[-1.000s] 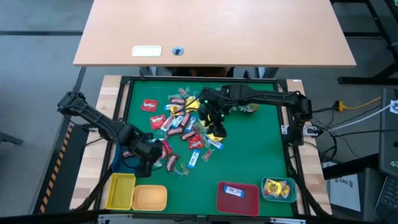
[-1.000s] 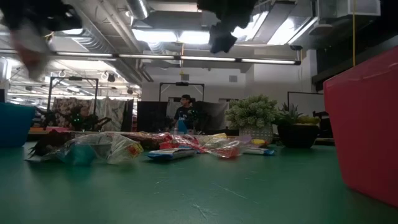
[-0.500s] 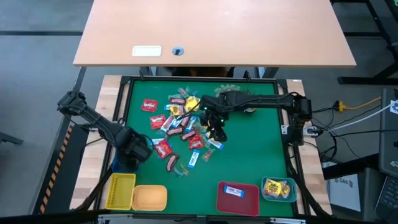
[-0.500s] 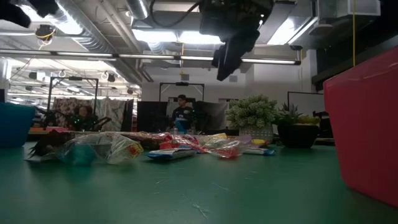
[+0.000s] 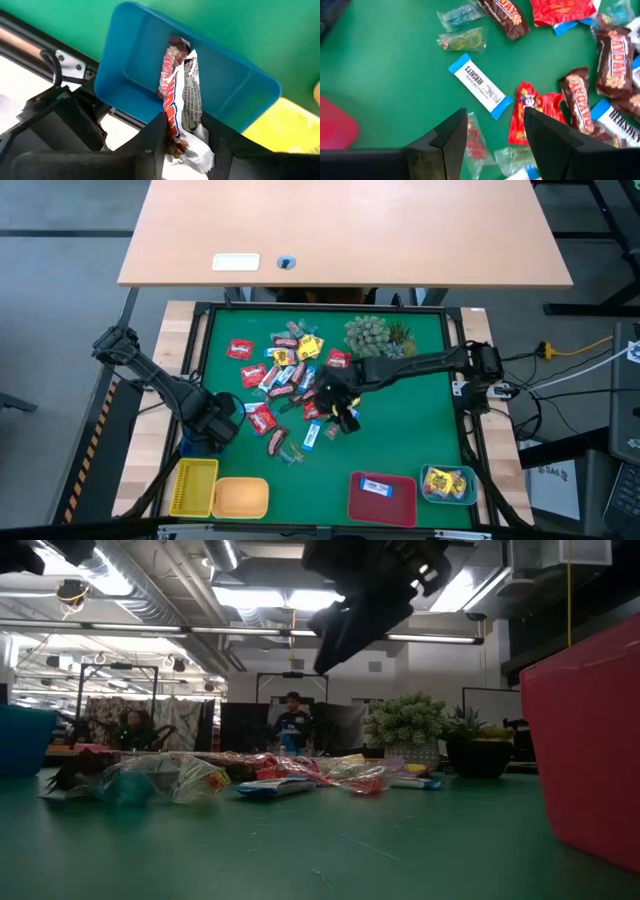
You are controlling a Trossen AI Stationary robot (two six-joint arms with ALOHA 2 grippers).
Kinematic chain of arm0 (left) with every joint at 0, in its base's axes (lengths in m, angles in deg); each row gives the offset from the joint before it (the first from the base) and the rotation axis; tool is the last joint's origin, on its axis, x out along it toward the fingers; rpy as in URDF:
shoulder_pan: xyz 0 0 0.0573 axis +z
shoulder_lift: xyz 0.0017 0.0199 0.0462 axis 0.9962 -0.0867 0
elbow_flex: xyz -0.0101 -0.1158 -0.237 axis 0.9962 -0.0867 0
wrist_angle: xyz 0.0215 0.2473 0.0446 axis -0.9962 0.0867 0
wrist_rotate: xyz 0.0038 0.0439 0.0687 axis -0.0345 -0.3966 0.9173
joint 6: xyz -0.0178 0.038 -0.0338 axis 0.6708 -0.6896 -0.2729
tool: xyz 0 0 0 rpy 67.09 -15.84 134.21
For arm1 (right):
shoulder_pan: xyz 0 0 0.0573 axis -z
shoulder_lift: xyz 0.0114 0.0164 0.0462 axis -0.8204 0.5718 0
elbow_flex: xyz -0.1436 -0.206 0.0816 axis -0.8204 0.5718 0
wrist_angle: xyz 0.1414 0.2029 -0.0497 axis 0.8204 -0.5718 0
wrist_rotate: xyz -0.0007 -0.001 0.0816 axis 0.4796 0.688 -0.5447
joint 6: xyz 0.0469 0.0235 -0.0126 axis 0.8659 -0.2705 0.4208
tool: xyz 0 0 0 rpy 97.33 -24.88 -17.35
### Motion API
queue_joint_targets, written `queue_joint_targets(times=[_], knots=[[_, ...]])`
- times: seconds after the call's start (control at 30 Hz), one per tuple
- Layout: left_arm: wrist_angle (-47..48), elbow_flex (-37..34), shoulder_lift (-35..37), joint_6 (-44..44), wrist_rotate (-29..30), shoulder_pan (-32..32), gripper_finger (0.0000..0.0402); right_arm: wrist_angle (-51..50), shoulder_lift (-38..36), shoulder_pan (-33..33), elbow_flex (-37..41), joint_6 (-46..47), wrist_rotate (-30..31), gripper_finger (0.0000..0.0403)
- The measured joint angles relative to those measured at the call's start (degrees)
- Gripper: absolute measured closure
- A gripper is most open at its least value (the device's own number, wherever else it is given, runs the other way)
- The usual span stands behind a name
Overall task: Sort candy
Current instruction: Put the white chocolate into the blue bin, then put the blue chocolate into the red bin
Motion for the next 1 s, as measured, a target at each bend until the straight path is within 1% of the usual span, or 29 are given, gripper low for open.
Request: queue_joint_targets(times=[0.13, 0.2, 0.3, 0.4, 0.5, 0.63, 0.8, 1.0], knots=[[-0.02, -0.02, -0.02, 3.86, 0.35, -0.03, 0.0273, 1.2, 0.84, -2.32, 0.0, -2.47, 3.68, 0.0207], [0.01, -0.02, -0.02, 4.13, -0.26, -0.04, 0.0253, 0.72, 1.16, -3.23, 0.08, -4.03, 4.78, 0.0207], [-0.49, -0.02, -0.02, 4.13, -0.22, -0.07, 0.0227, 2.56, 1.96, -4.31, -0.01, -7.1, 6.37, 0.0207], [-1.58, -0.02, -0.02, 4.11, 0.61, -0.07, 0.0211, 5.22, 3.27, -4.9, -0.05, -7.68, 6.94, 0.0207], [-3.88, -0.02, -0.02, 4.11, 2.72, -0.04, 0.0205, 5.97, 4.87, -4.85, 0.02, -8.74, 6.98, 0.0207], [-7.83, -0.03, -0.05, 3.79, 6.46, -0.02, 0.0207, 6.77, 7.73, -4.64, 0.0, -9.35, 7.17, 0.0207], [-12.8, -0.04, -0.07, 1.0, 10.43, -0.02, 0.0211, 8.25, 11.22, -4.7, 0.0, -12.31, 7.64, 0.0207], [-14.86, -0.04, -0.07, 0.07, 11.26, -0.02, 0.0211, 11.85, 14.02, -4.73, 0.02, -13.28, 7.65, 0.0207]])
